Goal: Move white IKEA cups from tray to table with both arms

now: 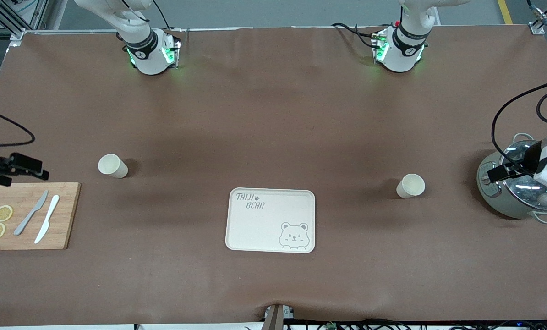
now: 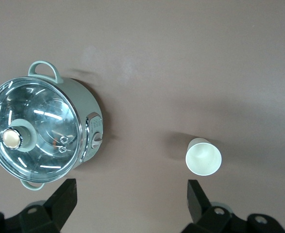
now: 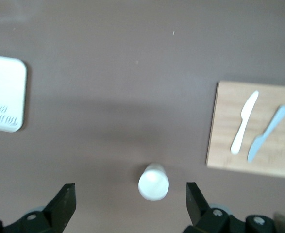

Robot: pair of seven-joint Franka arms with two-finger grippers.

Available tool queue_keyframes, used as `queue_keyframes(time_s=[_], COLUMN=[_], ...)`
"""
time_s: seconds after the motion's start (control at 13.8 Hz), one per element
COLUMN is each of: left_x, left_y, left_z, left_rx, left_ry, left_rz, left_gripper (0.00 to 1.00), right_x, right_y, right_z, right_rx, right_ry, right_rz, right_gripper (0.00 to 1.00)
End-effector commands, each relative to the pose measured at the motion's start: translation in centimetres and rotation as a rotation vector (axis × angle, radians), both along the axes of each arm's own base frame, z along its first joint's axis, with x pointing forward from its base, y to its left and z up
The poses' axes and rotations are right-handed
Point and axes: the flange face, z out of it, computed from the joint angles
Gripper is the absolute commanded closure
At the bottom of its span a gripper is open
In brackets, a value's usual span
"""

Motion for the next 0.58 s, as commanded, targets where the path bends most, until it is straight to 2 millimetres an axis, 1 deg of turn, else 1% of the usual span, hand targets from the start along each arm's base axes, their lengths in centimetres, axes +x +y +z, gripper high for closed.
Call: queue_keyframes(time_s=[0.0,0.07,0.14,0.22,0.29,0.36,0.43,0.51], left_x=[-0.5,-0.5,-0.4,-0.5,-1.0,-1.7,-2.4,-3.0], left_y=[-1.0,-0.6,-0.8,-1.0,-1.1,-0.9,-0.9,-0.9], left_z=[0.5,1.0,2.3,3.1,4.3,6.1,7.5,8.9], left_rx=[-0.042,-0.052,-0.072,-0.084,-0.084,-0.083,-0.083,-0.080], left_ry=[0.046,0.037,0.012,-0.001,-0.019,-0.046,-0.067,-0.091], left_rz=[0.016,0.020,0.016,0.017,0.014,0.009,0.005,0.007], left_gripper=[0.00,0.00,0.00,0.00,0.00,0.00,0.00,0.00], right_x=[-3.2,-3.9,-4.6,-5.2,-5.9,-6.7,-7.7,-8.6], right_y=[-0.4,0.1,1.1,2.0,2.4,2.4,2.8,3.7], right_z=[2.7,3.3,3.7,4.2,4.5,4.7,4.8,5.0], right_rx=[-0.001,-0.017,-0.043,-0.060,-0.072,-0.074,-0.081,-0.082], right_ry=[0.057,0.075,0.093,0.108,0.123,0.125,0.122,0.114], right_rz=[-0.081,-0.136,-0.197,-0.238,-0.256,-0.255,-0.248,-0.231], right_gripper=[0.00,0.00,0.00,0.00,0.00,0.00,0.00,0.00])
